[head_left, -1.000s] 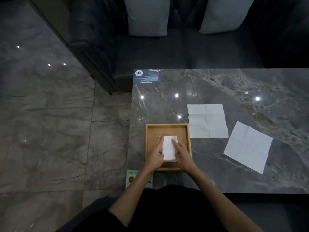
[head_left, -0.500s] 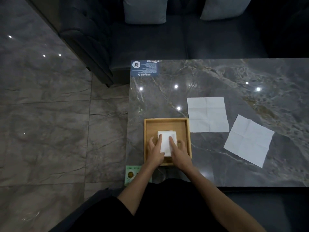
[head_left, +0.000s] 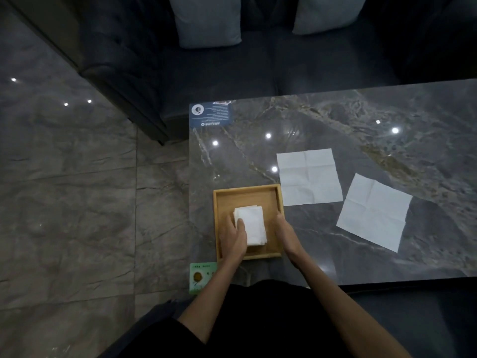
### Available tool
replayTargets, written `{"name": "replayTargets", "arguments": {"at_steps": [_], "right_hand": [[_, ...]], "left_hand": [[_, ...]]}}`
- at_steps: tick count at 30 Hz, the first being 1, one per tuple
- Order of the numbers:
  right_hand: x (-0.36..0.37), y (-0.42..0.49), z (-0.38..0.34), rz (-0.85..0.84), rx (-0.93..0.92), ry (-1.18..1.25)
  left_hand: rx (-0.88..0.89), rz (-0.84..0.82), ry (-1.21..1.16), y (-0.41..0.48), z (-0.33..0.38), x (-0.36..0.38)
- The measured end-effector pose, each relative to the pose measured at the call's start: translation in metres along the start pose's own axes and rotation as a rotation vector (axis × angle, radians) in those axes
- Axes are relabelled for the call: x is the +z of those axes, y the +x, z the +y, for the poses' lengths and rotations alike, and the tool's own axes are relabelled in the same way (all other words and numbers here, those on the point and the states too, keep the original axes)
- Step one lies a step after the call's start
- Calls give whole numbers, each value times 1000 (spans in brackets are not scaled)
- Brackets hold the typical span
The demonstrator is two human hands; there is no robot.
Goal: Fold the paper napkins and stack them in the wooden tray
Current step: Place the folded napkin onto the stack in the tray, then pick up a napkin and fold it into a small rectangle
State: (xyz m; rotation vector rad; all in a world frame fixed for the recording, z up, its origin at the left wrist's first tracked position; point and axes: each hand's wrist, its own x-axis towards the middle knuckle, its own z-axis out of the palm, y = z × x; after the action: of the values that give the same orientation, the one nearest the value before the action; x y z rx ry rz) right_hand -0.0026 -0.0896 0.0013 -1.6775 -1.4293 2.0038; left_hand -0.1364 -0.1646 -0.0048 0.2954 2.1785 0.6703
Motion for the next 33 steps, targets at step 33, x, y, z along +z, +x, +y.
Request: {"name": "replayTargets", "arguments": {"at_steps": [33], "right_hand": [[-366, 69, 79, 691, 440, 17]], "left_hand": [[14, -68, 462, -34, 194, 342]]}}
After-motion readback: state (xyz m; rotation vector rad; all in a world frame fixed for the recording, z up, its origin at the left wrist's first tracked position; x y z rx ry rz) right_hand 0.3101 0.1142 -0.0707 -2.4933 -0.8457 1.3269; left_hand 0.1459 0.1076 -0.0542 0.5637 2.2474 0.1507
